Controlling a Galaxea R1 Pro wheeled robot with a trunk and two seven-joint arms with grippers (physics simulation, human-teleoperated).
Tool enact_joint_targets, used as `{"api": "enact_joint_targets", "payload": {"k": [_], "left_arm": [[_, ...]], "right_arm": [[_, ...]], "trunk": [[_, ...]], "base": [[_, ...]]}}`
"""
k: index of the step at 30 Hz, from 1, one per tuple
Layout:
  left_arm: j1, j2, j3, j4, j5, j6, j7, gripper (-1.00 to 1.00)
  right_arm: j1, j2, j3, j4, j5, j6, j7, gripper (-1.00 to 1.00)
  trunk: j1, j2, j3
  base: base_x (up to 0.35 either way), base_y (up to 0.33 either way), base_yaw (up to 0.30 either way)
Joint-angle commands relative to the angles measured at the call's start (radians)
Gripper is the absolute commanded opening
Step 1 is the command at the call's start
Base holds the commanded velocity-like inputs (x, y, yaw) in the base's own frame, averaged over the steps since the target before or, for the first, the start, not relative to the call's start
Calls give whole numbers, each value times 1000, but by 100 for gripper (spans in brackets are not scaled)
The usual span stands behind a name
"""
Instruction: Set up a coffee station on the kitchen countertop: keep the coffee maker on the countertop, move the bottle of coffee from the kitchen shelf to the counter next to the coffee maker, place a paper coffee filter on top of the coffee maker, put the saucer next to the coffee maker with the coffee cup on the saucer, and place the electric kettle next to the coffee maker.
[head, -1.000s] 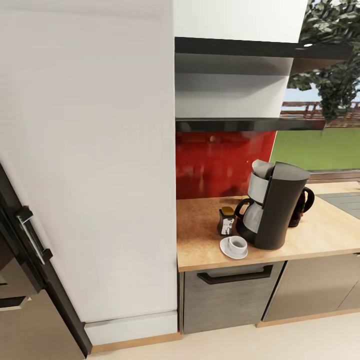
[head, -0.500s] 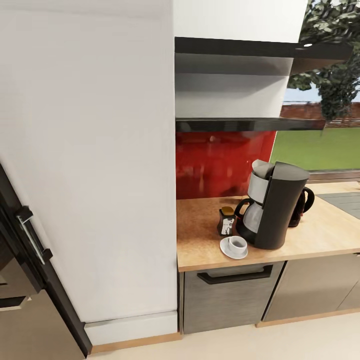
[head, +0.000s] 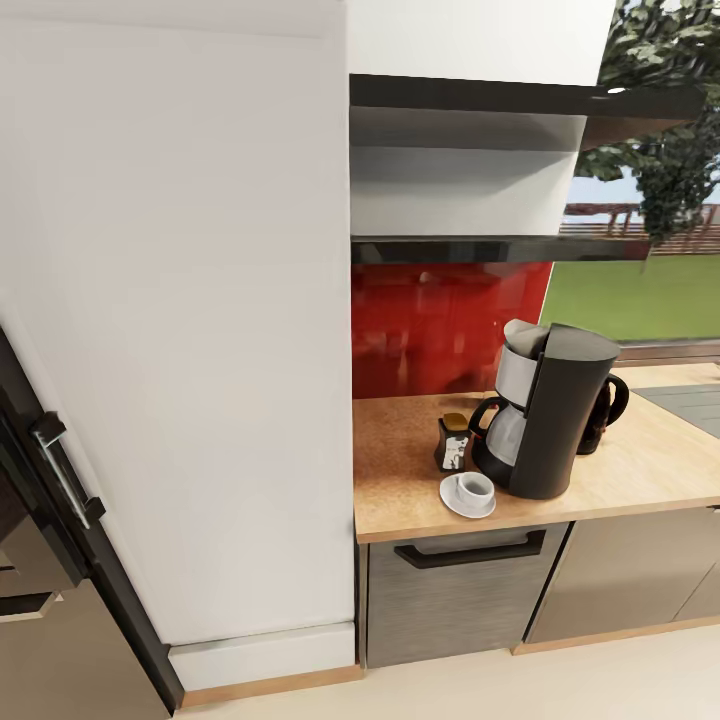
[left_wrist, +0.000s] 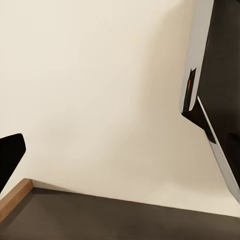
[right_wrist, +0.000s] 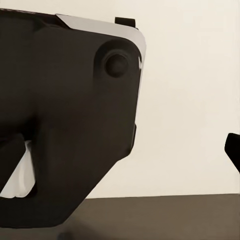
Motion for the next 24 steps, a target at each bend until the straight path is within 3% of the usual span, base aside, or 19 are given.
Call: {"api": "enact_joint_targets", "payload": {"k": [1, 8, 16, 24], "left_arm": [[0, 0, 7, -1, -10, -2, 3, 100], [0, 0, 8, -1, -10, -2, 5, 100], [0, 0, 8, -1, -9, -2, 6, 100], [0, -1, 15, 0, -3, -2, 8, 100]], "right_arm": [[0, 0, 3, -2, 6, 6, -1, 100], [0, -3, 3, -3, 7, -67, -7, 100], [0, -1, 2, -4, 5, -298, -6, 100], [0, 0, 0, -4, 5, -333, -6, 100]], "trunk": [[1, -2, -2], [1, -2, -2], [1, -2, -2], [1, -2, -2]], "base": [[0, 0, 0], [0, 0, 0], [0, 0, 0], [0, 0, 0]]}}
